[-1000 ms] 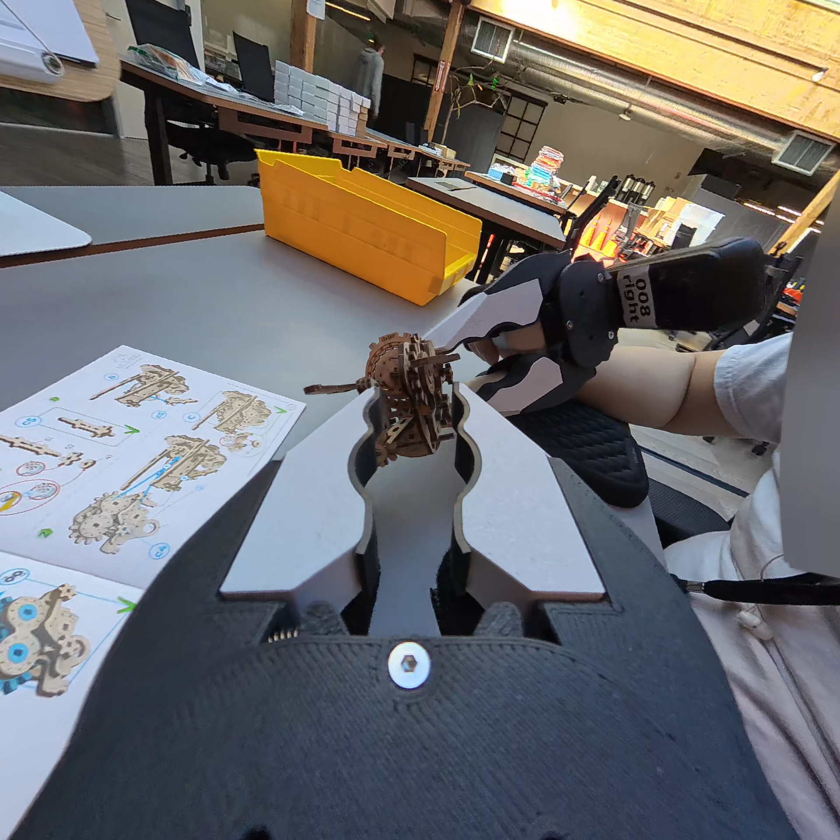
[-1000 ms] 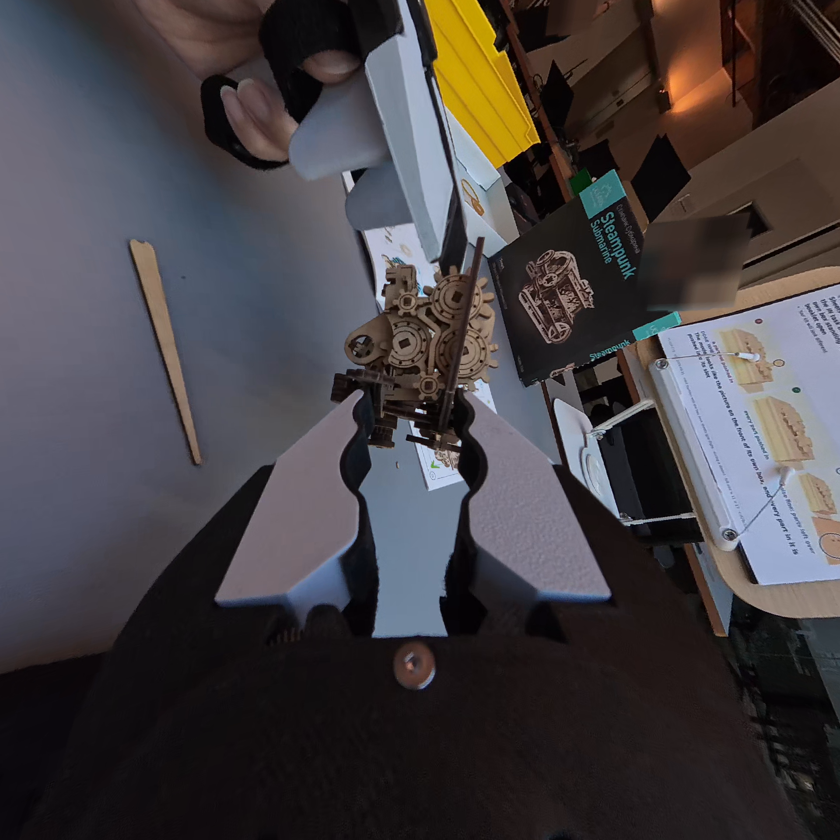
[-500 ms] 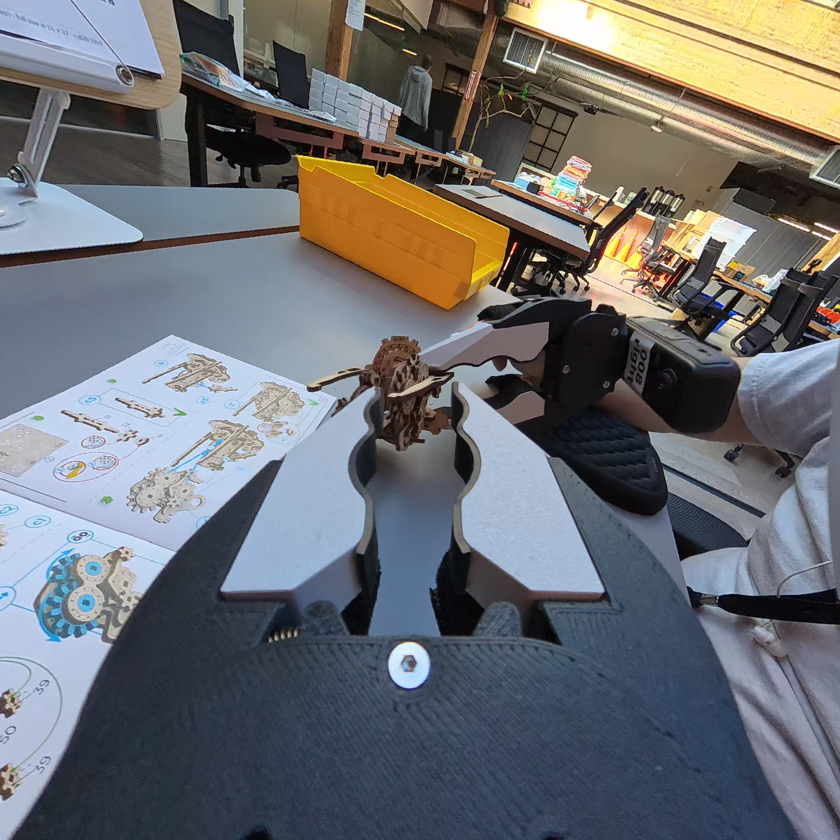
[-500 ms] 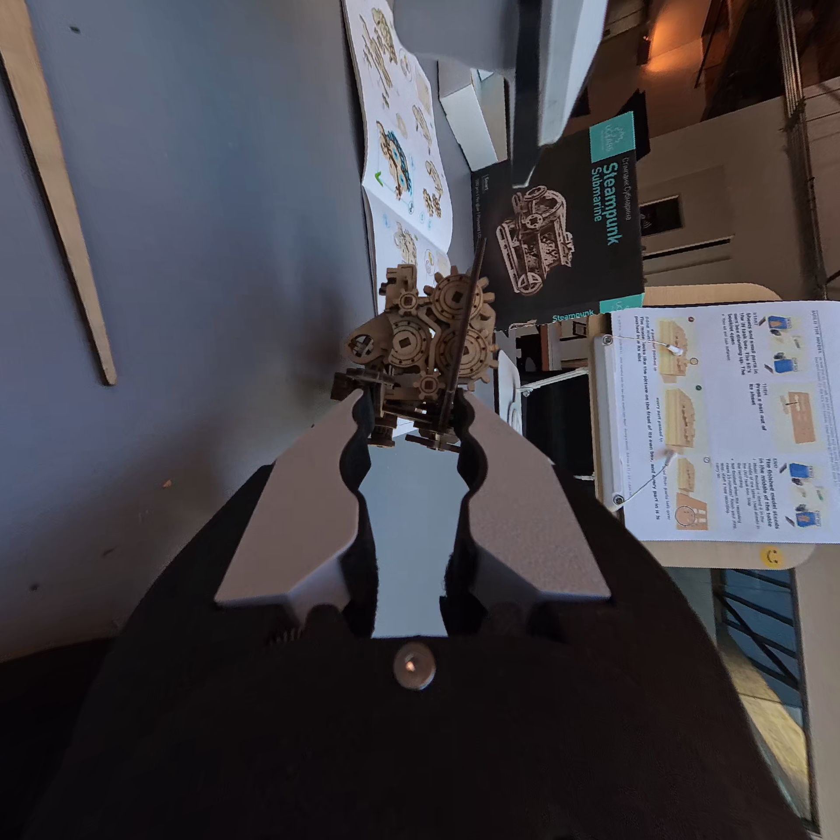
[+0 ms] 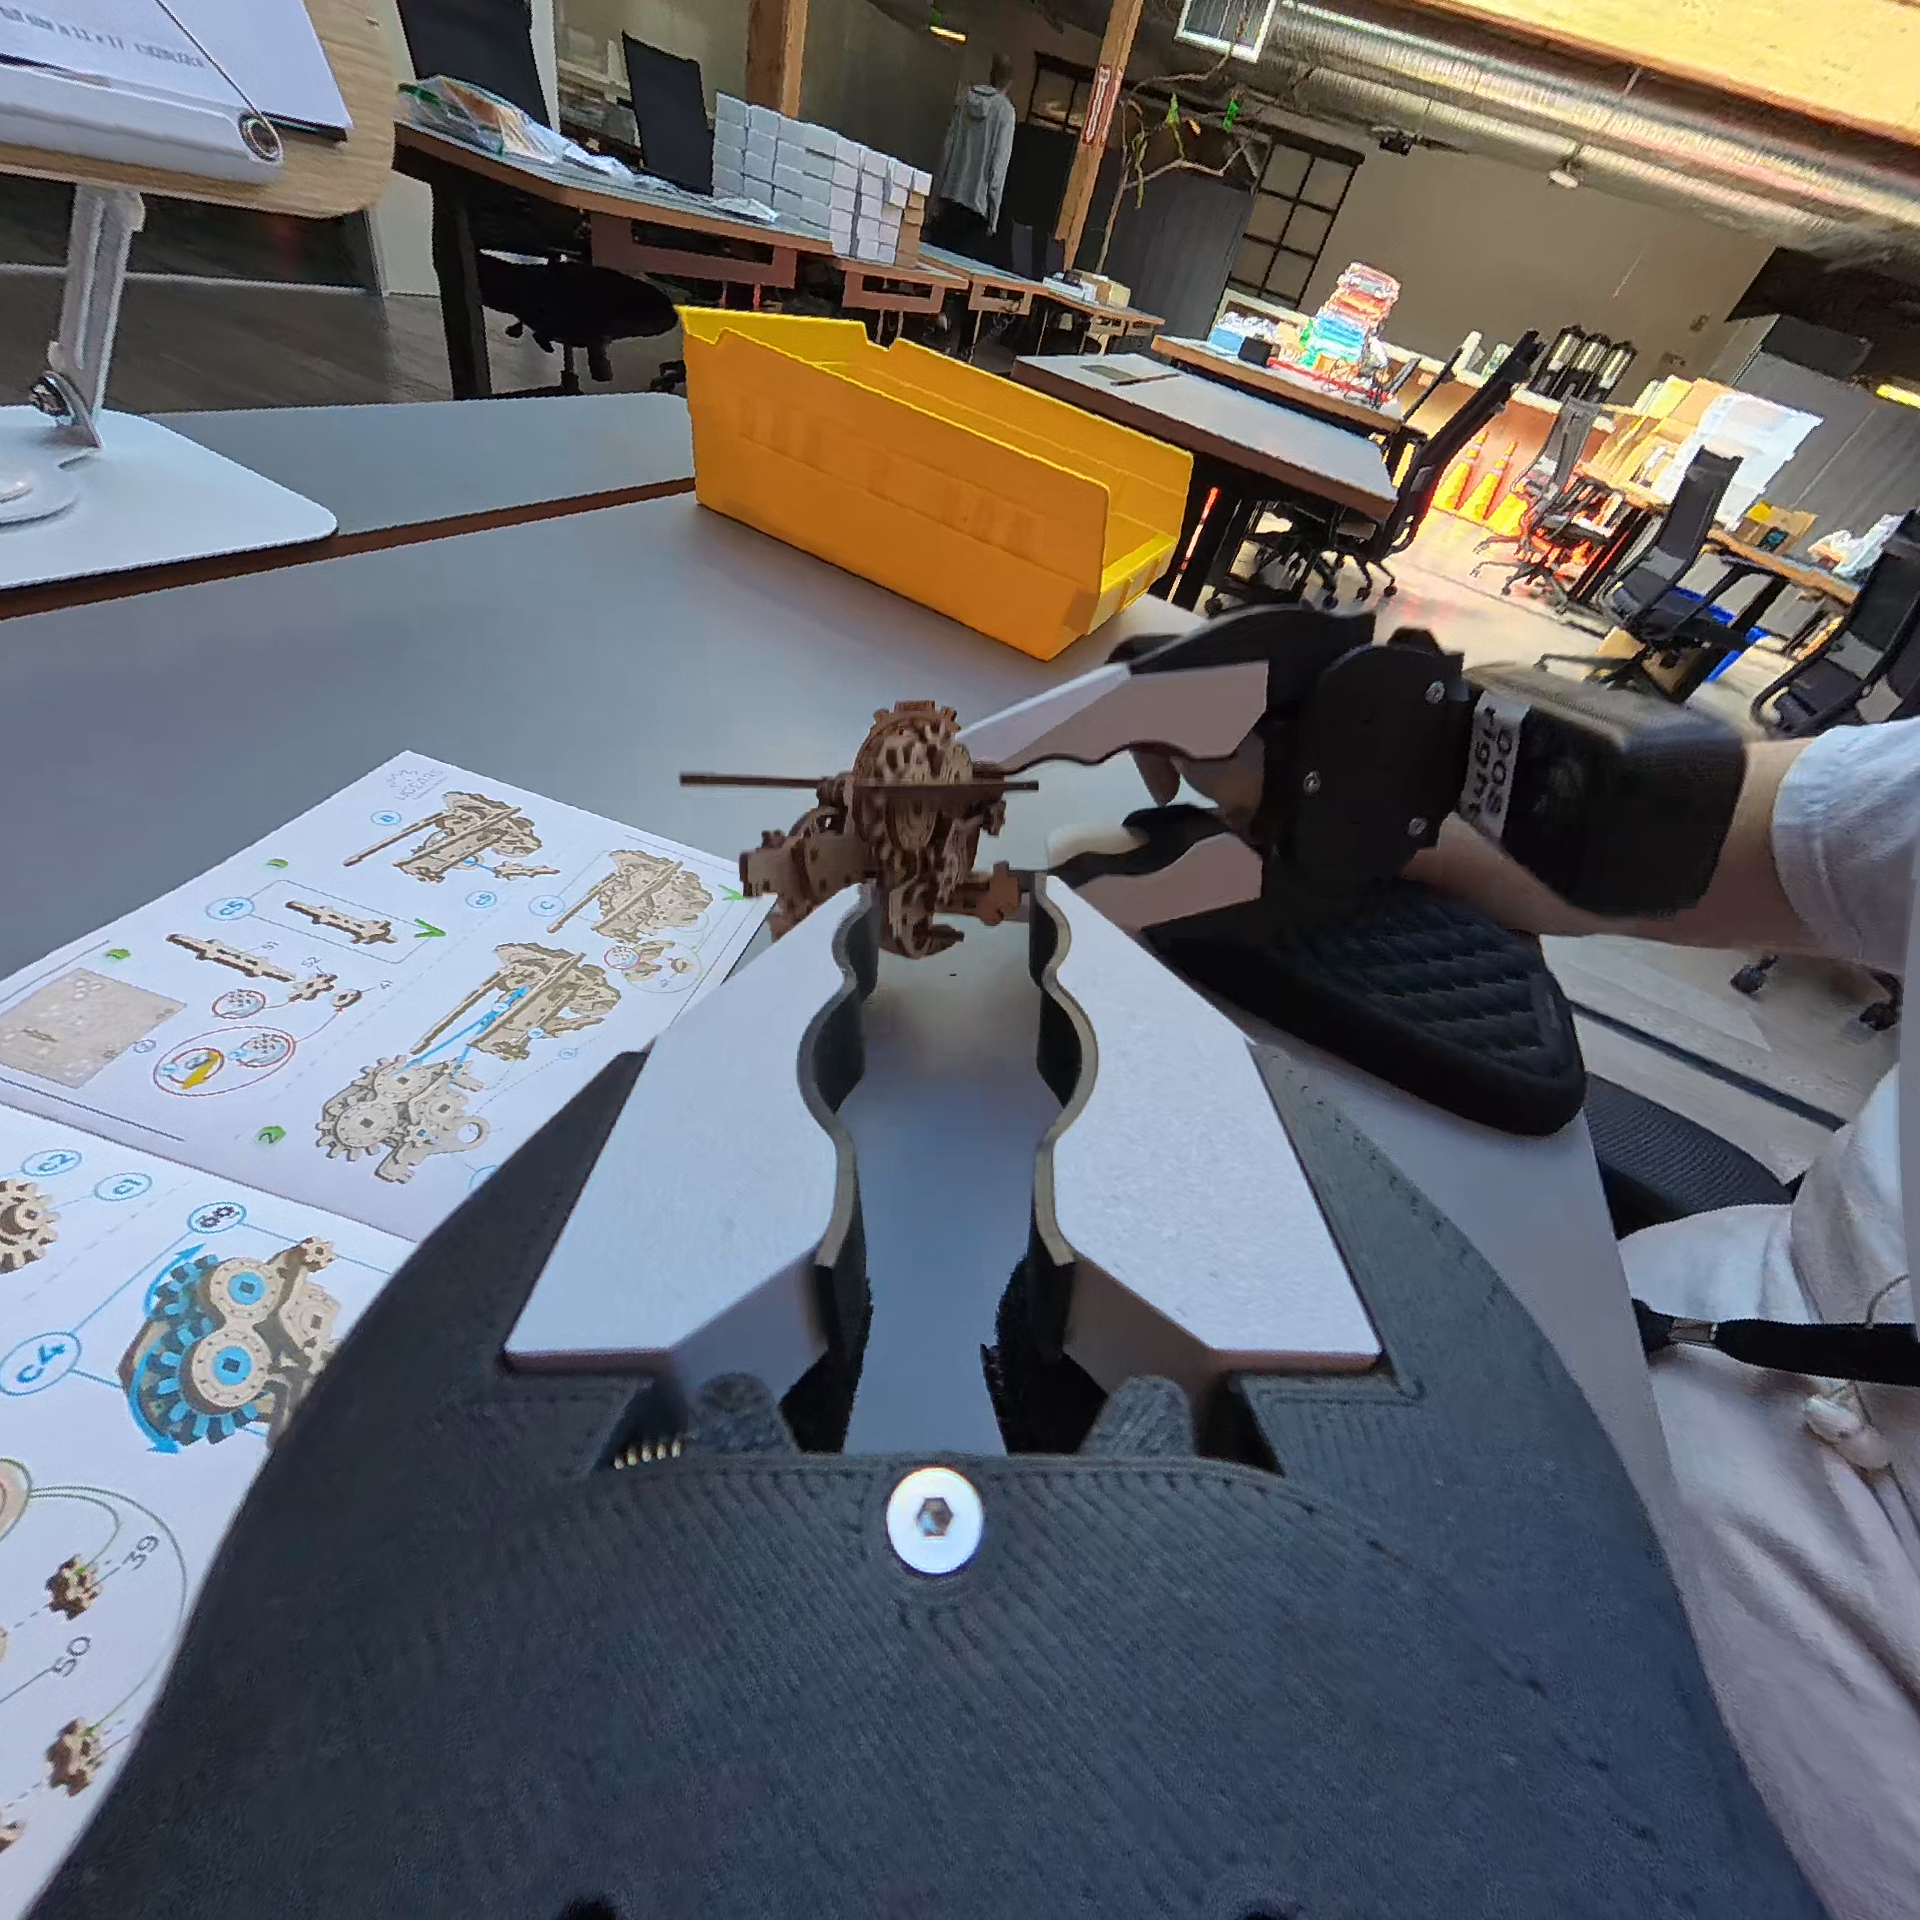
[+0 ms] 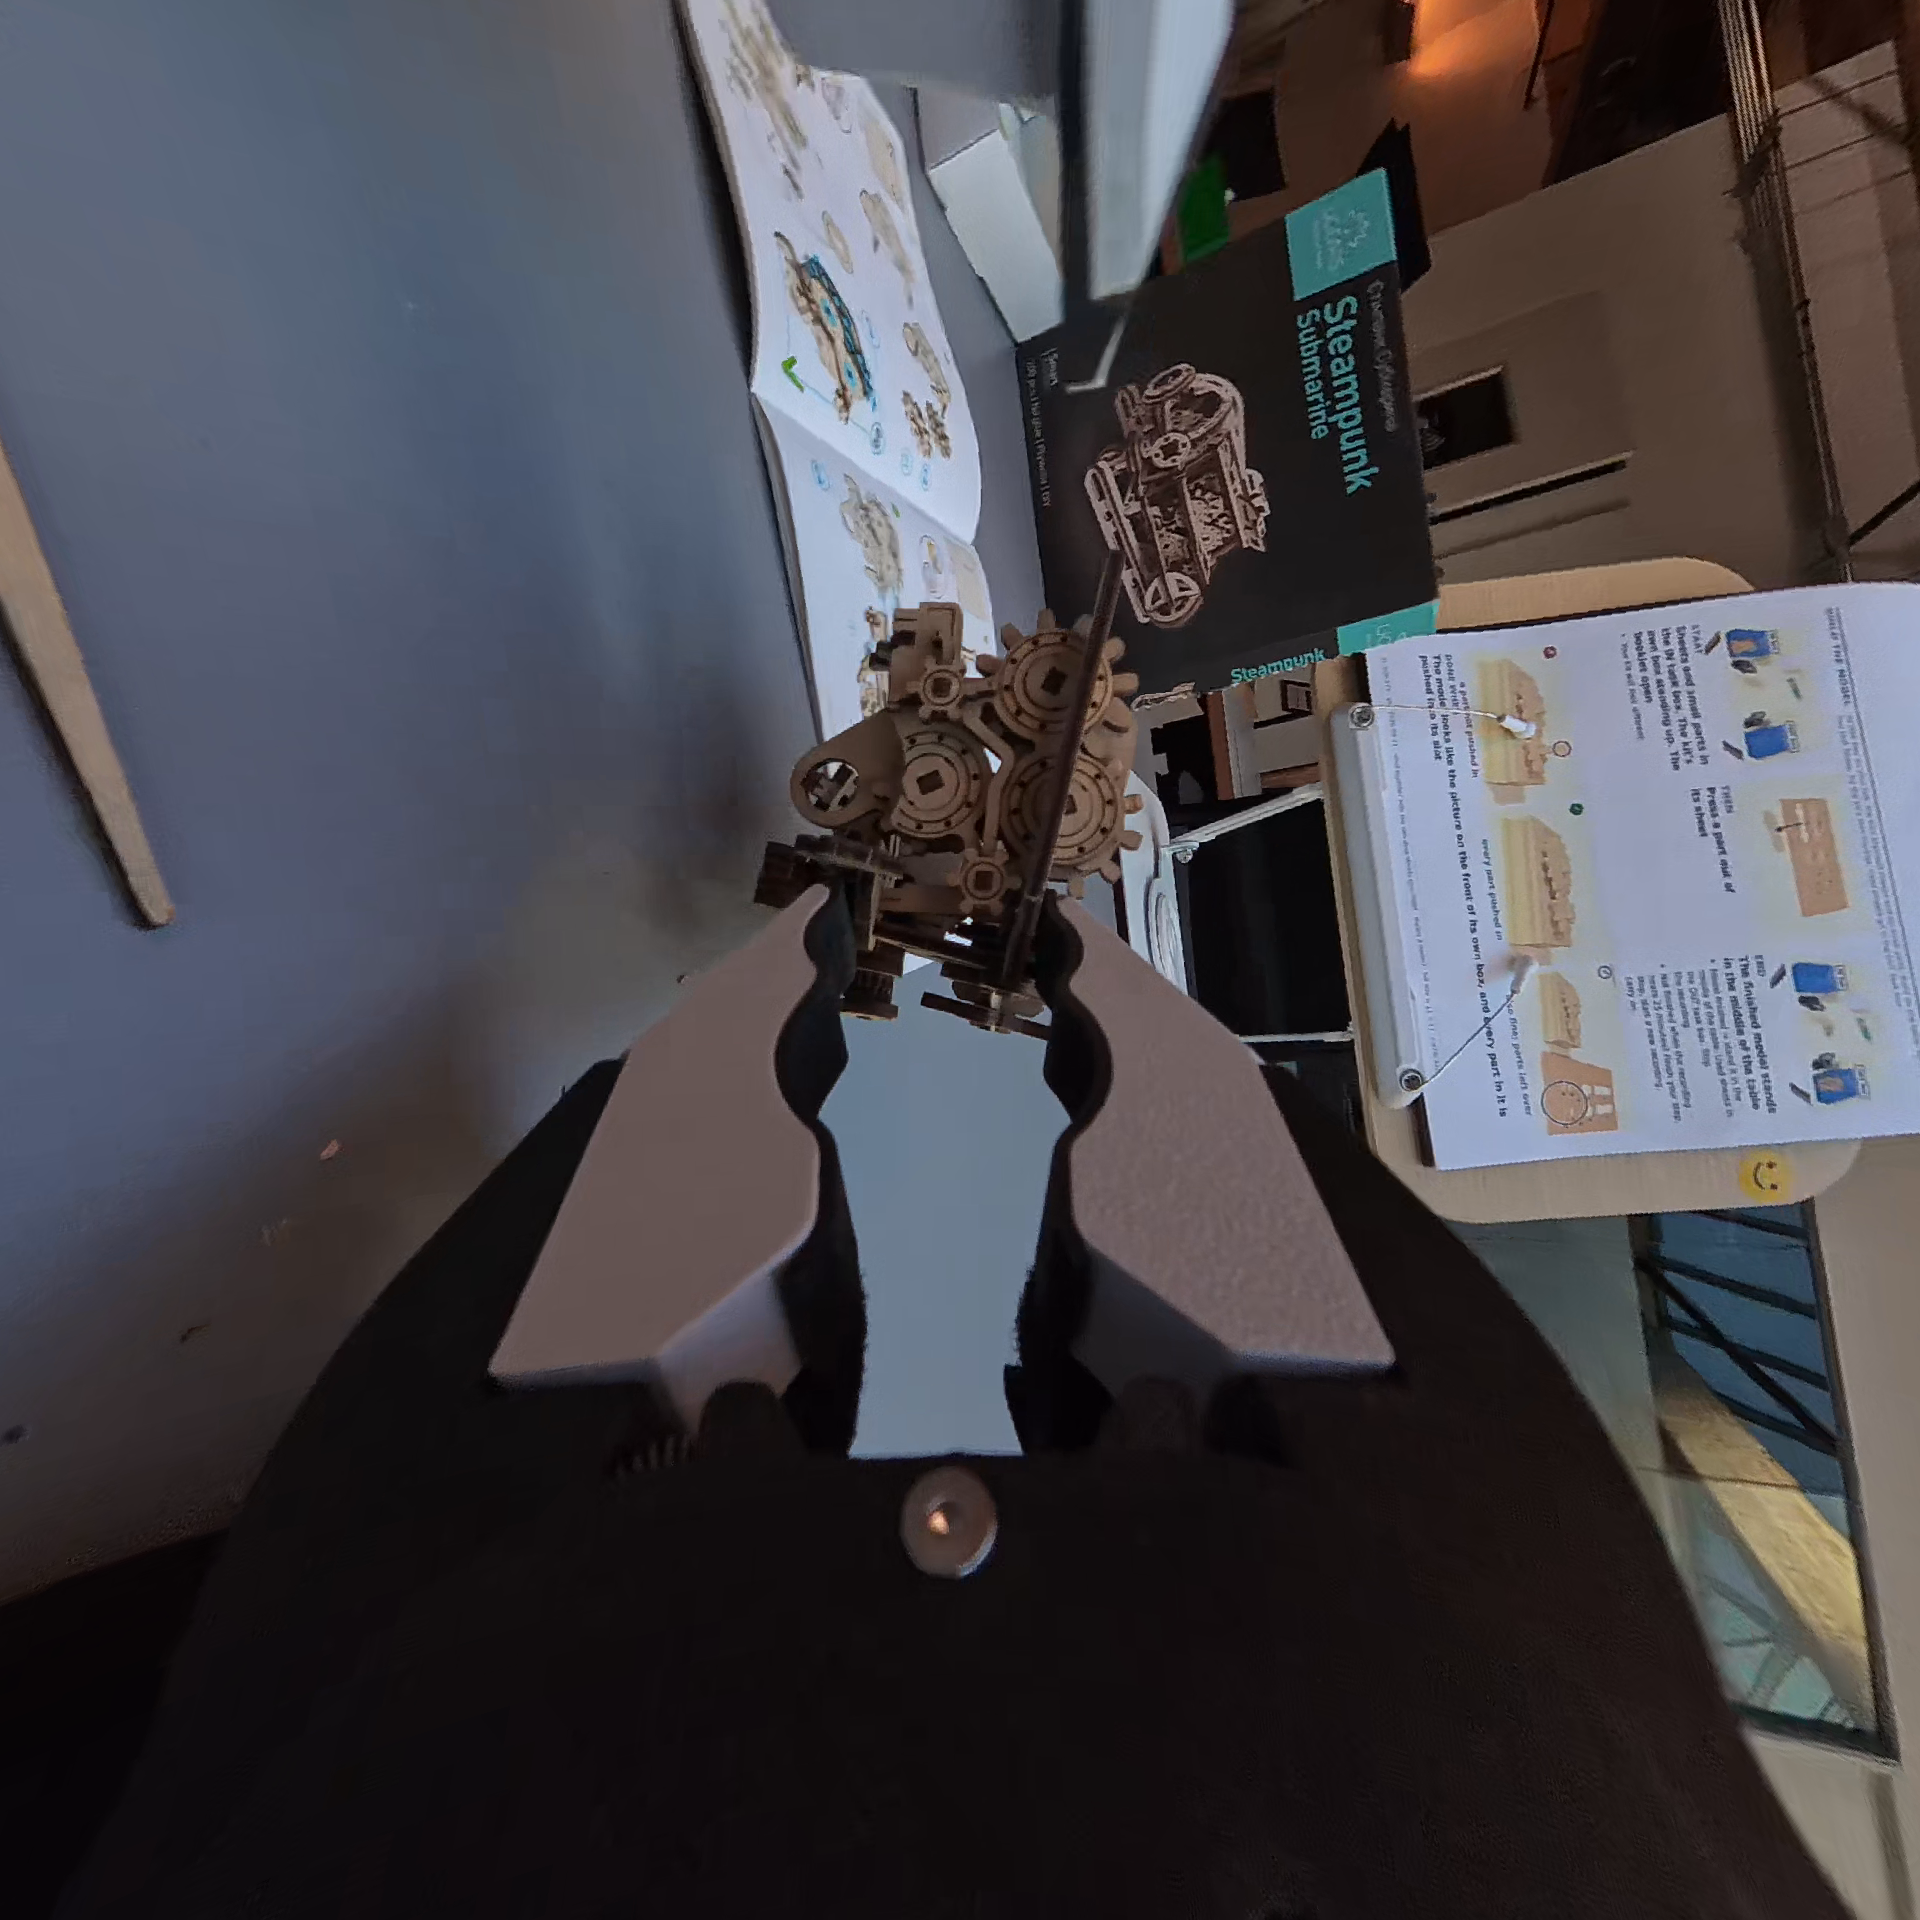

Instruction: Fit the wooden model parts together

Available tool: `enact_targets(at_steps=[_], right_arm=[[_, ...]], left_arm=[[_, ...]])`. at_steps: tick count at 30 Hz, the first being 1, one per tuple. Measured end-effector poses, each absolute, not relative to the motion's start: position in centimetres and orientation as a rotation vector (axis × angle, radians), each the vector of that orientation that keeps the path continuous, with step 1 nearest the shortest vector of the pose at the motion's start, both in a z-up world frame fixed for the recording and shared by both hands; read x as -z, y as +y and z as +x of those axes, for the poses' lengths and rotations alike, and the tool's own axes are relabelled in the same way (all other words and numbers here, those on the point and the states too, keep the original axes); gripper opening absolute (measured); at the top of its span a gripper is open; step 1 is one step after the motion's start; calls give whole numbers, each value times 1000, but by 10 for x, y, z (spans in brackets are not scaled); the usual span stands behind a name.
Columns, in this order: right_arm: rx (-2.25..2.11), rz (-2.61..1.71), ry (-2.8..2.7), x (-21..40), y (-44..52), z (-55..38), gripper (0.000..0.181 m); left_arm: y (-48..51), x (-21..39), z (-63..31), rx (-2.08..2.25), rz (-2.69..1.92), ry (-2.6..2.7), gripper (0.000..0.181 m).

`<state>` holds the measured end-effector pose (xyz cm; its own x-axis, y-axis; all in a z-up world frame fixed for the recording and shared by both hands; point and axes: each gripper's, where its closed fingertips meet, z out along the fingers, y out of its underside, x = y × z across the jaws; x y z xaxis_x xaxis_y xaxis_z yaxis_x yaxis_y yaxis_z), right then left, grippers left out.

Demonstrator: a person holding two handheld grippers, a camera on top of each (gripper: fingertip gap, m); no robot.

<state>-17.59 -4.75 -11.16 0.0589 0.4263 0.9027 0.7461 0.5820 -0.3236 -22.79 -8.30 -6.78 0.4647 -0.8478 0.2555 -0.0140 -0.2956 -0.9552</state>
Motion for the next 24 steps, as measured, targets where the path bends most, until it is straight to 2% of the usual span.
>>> enact_targets(at_steps=[5,10,13,18,21,24], right_arm=[[13,-1176,-1359,78,-45,-170,33],[-122,-1188,-1239,52,-55,-171,33],[-232,-1240,-1164,43,-56,-173,33],[-343,-1247,-1088,28,-55,-172,34],[-229,-1173,-1139,28,-61,-174,34],[-146,-1139,-1212,37,-65,-179,34]], left_arm=[[-85,85,-218,814,-1695,886,34],[-95,77,-198,954,-1673,833,26],[-98,64,-192,789,-1578,872,20],[-95,50,-190,491,-1476,903,20],[-95,47,-195,425,-1426,946,26],[-94,43,-208,267,-1357,993,41]])
